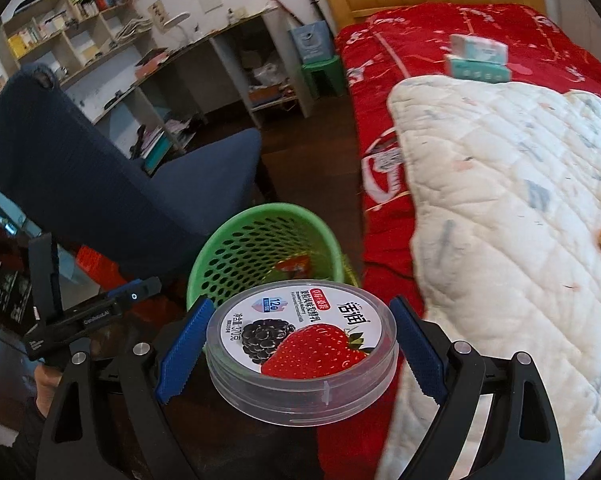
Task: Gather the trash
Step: 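Drop the foil into the basket with the left gripper while the right drops the yogurt tub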
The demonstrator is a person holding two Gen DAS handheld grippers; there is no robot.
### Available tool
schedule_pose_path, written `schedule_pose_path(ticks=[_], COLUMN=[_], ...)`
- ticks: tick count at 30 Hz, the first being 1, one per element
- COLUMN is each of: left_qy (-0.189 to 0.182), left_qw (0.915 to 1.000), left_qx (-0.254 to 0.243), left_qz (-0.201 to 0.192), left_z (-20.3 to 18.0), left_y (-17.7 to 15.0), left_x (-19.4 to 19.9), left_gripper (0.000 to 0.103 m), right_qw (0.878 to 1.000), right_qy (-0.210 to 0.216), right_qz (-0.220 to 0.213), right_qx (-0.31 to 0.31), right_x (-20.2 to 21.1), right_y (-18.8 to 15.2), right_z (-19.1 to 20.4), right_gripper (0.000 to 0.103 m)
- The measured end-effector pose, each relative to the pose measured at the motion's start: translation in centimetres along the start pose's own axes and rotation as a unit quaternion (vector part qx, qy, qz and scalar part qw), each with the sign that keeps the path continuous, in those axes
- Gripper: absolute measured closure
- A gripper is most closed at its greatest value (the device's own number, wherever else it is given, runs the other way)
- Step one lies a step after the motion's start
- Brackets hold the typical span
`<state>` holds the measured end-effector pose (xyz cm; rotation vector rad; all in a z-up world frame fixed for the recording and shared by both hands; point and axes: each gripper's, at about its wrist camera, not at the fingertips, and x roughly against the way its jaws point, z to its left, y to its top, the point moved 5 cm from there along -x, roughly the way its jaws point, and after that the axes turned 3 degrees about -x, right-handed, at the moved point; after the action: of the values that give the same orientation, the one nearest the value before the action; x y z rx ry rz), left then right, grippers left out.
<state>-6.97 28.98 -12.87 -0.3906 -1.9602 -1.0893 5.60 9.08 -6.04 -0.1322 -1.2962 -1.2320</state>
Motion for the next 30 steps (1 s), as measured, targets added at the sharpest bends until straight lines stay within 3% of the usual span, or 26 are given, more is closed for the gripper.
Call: schedule_pose_path(ticks=[17,30], left_qy=[0.009,0.004], left_qw=[0.9986,0.9988], left_qx=[0.044,0.042], left_qz=[-0.029,-0.024], left_z=[3.4,2.8], left_y=[0.6,0.5], left_x=[2.3,1.8], left_gripper=[0.034,0.032], right_qw=[0.998,0.998], right_qy=[0.022,0.043], right_qz=[0.052,0.051], right_qx=[0.013,0.016], right_x=[-7.7,-9.4], right_y=[-1.0,-0.6], right_z=[5.1,6.7], right_gripper=[0.017,0.012])
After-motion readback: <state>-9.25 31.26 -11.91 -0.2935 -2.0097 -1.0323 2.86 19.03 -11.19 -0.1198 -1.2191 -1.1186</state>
